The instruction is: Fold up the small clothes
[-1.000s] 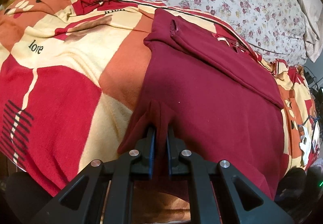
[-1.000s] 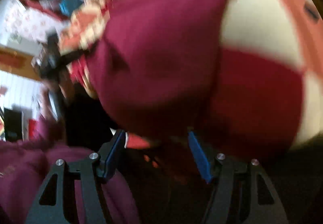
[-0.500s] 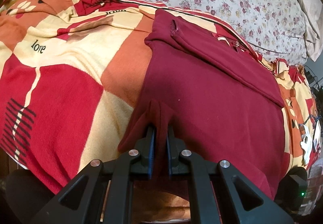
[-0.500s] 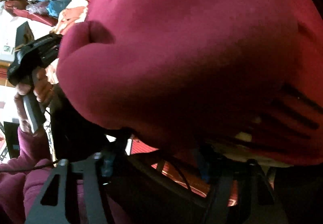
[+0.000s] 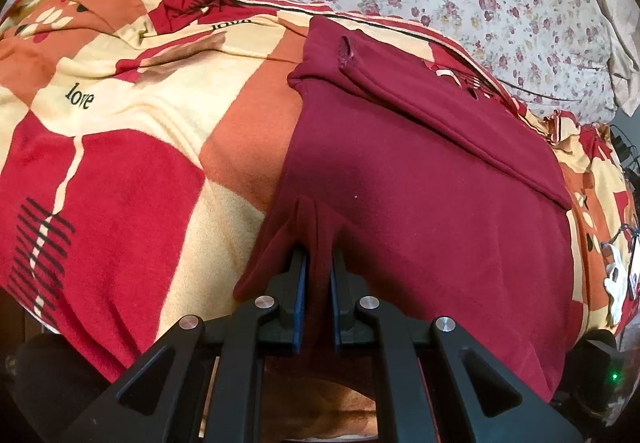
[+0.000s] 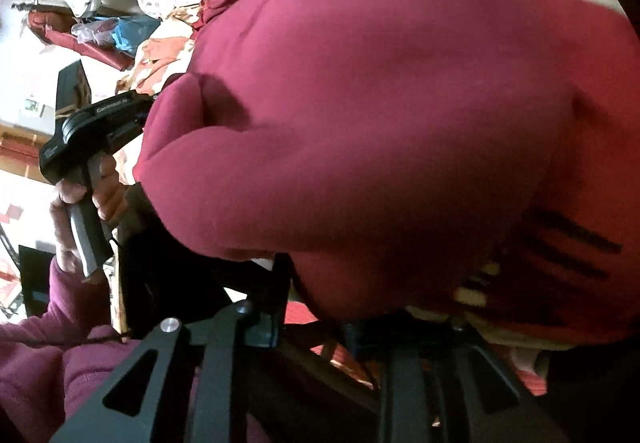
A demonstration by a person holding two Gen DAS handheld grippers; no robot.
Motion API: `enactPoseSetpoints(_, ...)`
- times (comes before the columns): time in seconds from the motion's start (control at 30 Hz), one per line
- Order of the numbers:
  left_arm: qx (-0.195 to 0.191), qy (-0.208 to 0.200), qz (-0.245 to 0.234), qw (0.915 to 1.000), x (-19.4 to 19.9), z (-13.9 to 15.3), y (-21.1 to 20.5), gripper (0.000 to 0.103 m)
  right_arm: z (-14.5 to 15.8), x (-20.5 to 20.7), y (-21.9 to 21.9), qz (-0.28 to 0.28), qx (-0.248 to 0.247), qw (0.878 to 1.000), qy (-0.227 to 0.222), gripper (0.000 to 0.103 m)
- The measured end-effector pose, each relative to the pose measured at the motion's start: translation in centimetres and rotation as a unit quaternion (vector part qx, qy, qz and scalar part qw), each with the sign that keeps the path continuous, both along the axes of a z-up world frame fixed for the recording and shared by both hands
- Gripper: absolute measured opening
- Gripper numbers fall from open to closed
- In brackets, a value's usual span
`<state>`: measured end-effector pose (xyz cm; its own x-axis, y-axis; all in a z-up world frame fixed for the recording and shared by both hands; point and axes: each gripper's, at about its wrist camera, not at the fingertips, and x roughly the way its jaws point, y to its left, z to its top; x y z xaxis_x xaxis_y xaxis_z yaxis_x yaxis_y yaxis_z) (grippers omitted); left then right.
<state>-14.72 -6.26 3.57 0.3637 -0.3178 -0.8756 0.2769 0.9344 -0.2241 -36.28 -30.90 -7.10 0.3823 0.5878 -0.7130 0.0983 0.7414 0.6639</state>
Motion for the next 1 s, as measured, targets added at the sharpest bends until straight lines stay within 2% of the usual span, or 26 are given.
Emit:
enactPoseSetpoints(0.07, 0.005, 0.0, 0.0, 1.0, -0.1, 0.1, -0.1, 0.0, -0.2, 0.0, 0.1, 0.0, 0.006, 1.0, 0.0, 0.024)
enactPoseSetpoints(0.13, 0.009, 0.002, 0.0, 1.0, 0.0, 0.1, -0.2, 0.0, 0.3, -0.2, 0.2, 0.003, 0.007, 1.0, -0.008, 0.014)
enactPoseSetpoints(0.33, 0.013, 0.001, -0.006, 0.9999, -0.1, 0.6, -0.3, 0.0, 4.9, -1.6, -0.7, 0.034, 0.003, 0.997, -0.071, 0.013)
enactPoseSetpoints(0.5, 0.003, -0.006, -0.009, 0.9999, -0.4, 1.7, -0.2, 0.0, 8.8, -1.7, -3.7, 0.007, 0.031, 0.991, -0.127, 0.013)
enactPoseSetpoints(0.6, -0.013, -0.006, -0.004, 0.9999, -0.1, 2.3, 0.0, 0.0, 10.0, -0.3, -5.0, -0.015, 0.053, 0.987, -0.152, 0.013)
enactPoseSetpoints(1.0, -0.032, -0.042, 0.012, 0.9985, 3.2, 5.0, -0.5, 0.0, 12.7, 6.3, -9.7, -0.077, 0.024, 0.978, -0.194, 0.012)
